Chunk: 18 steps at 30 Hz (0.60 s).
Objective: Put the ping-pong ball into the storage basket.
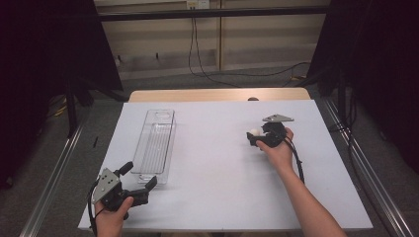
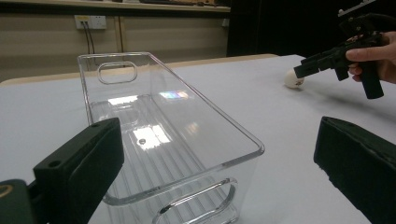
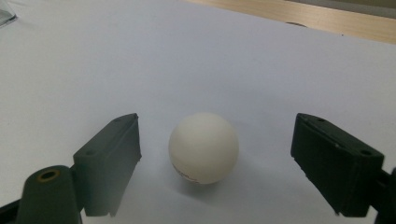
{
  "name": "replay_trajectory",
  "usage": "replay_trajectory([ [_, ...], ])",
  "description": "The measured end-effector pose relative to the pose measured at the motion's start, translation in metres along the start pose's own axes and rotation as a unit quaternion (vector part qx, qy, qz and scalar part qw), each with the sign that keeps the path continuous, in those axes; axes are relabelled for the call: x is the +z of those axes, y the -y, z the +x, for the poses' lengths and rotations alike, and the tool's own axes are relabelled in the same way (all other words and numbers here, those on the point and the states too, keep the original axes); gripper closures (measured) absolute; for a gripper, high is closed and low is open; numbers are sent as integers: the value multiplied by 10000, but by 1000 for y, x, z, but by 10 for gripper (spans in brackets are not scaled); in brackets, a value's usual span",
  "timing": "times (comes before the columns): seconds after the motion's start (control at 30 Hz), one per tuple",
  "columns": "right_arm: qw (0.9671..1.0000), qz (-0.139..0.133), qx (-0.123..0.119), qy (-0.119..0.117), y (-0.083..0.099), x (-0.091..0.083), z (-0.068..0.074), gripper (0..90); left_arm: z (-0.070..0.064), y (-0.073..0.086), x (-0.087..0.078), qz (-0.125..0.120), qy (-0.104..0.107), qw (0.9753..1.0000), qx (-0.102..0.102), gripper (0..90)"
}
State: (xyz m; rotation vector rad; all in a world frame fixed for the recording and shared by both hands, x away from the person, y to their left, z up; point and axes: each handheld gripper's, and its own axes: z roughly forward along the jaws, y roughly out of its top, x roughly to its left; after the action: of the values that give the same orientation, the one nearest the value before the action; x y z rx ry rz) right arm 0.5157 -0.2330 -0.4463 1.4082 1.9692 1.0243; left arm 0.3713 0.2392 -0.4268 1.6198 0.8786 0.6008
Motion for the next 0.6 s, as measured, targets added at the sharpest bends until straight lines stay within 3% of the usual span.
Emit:
replay_trajectory([
  [0.6,9999,112,22,-38,4,9,-1,268,1,0,0,22,-4,10000,16,18],
])
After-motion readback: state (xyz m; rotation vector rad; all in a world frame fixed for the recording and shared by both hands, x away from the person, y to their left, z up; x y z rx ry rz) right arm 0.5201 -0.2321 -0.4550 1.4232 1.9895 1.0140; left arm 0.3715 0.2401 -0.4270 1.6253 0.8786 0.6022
